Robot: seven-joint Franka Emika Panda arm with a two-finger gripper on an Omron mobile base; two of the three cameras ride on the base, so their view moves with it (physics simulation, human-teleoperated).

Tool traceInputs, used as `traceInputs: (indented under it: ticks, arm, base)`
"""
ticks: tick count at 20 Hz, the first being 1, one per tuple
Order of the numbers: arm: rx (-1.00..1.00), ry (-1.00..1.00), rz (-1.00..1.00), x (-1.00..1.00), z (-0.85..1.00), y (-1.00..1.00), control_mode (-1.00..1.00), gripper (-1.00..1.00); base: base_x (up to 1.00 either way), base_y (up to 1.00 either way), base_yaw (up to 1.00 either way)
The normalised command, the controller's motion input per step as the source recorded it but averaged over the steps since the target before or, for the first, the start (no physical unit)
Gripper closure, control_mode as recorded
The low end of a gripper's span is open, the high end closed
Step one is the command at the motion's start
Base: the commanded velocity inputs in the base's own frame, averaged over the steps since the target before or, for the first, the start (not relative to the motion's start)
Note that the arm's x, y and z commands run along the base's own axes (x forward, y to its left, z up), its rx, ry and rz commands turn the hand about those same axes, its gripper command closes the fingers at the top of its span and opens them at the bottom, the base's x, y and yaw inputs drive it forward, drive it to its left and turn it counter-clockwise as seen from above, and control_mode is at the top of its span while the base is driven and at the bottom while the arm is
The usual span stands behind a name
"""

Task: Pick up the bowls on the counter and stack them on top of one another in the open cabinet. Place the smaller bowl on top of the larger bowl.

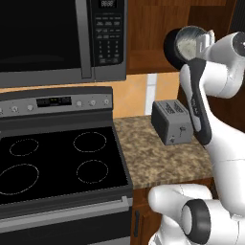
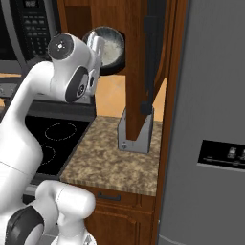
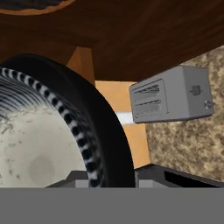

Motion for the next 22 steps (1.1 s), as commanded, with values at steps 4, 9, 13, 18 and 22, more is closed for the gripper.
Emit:
traceInputs:
  ticks: [4, 9, 13, 18, 22]
  arm:
    - [0.0, 0.0, 0.0, 0.41, 0.12, 0.0, -1.0, 1.0]
    - [0.0, 0.02, 0.0, 0.53, 0.01, -0.02, -1.0, 1.0]
    - [0.0, 0.0, 0.0, 0.59, -0.01, -0.02, -1.0, 1.0]
    - [0.0, 0.0, 0.0, 0.66, -0.13, 0.0, -1.0, 1.0]
    - [0.0, 0.07, 0.01, 0.72, -0.1, 0.0, -1.0, 1.0]
  base:
    - [0.0, 0.0, 0.0]
    - [0.0, 0.0, 0.0]
    - [0.0, 0.0, 0.0]
    - [0.0, 0.0, 0.0]
    - [0.0, 0.0, 0.0]
